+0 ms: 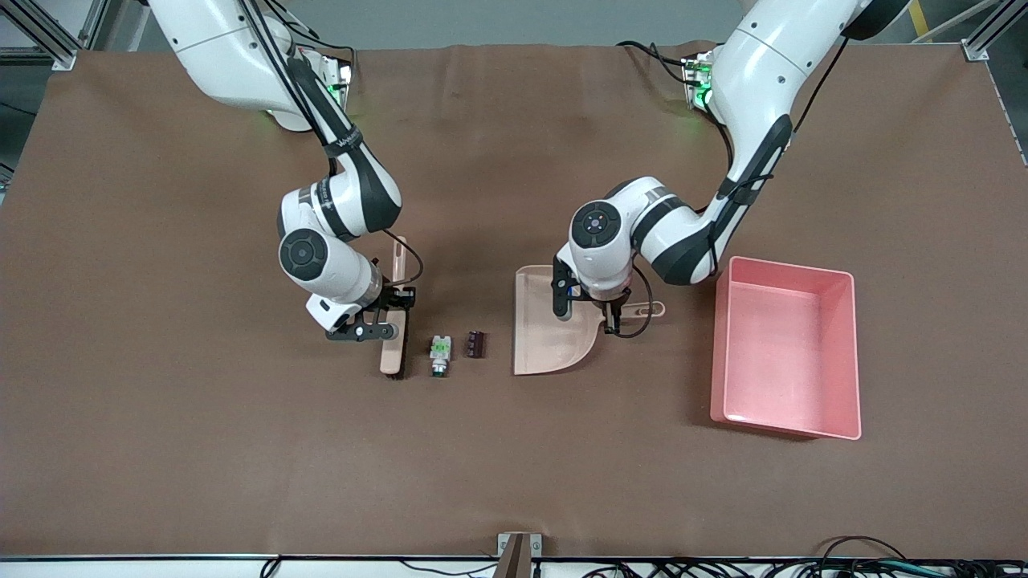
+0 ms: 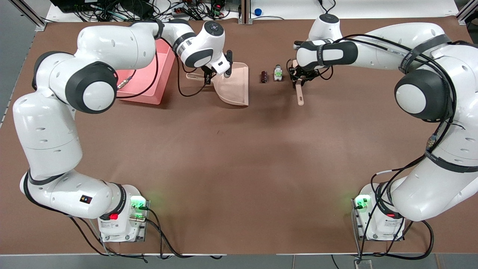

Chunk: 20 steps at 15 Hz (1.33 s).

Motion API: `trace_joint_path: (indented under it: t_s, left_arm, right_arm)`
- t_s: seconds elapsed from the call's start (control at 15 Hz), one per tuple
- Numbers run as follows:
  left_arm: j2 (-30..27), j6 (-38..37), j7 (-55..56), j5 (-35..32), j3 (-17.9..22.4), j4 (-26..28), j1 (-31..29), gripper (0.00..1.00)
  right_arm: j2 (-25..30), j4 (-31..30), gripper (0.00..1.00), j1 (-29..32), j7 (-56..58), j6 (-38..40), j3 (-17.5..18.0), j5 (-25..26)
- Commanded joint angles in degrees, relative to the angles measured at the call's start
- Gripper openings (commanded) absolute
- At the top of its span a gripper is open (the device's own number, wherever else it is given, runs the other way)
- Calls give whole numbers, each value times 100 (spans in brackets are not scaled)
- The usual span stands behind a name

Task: Clean e-waste and dump in bin
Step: 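Slide the dustpan toward the parts while the right gripper lifts the brush, then sweep the switch and capacitor into the dustpan with the brush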

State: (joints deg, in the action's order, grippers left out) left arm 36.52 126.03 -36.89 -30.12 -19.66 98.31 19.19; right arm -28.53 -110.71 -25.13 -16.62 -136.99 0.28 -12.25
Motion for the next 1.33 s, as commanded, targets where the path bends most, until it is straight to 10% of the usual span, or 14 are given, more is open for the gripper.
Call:
trace_joint_path:
  t_s: [0.0,1.27]
  left_arm:
    - [40,9,42,-116,-11,-154,24,0]
    - [523,-896,226,-29,-11,-867,314,0]
  right_arm:
    - [-126,154,1,-194,-289,-91,-46,-111]
    - [-539,708,1,-810,-746,-82,-37,-533]
